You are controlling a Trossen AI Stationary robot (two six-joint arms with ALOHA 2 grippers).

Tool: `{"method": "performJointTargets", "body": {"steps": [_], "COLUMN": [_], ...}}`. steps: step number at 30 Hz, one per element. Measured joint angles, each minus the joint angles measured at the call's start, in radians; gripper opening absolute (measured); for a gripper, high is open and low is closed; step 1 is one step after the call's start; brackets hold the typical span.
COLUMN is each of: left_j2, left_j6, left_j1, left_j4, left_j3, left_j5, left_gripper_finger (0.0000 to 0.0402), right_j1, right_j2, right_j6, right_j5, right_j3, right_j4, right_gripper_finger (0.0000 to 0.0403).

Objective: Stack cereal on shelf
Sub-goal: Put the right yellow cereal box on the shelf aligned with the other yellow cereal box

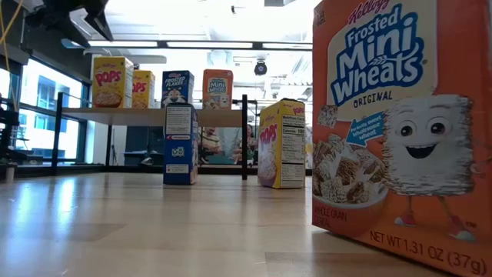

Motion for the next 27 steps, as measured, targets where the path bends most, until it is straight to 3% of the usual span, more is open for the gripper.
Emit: {"method": "performJointTargets", "body": {"steps": [12,19,27], "left_j2": [0.062,0.081,0.082], "left_j6": [0.022,0.149,0.169], "left_j1": [0.136,0.232,0.317], "left_j4": [0.008,0.128,0.133], "left_j3": [0.0,0.0,0.0], "left_j5": [0.075,0.189,0.27], "left_gripper_finger": [0.0307,0.0307,0.0316], "right_j1": [0.0,0.0,0.0], "right_j2": [0.0,0.0,0.0], "right_j6": [0.0,0.0,0.0], "right_j5": [0.0,0.0,0.0], "right_j3": [0.0,0.0,0.0], "right_j4": [0.0,0.0,0.0], "right_gripper_finger": [0.0248,0.0248,0.0248]}}
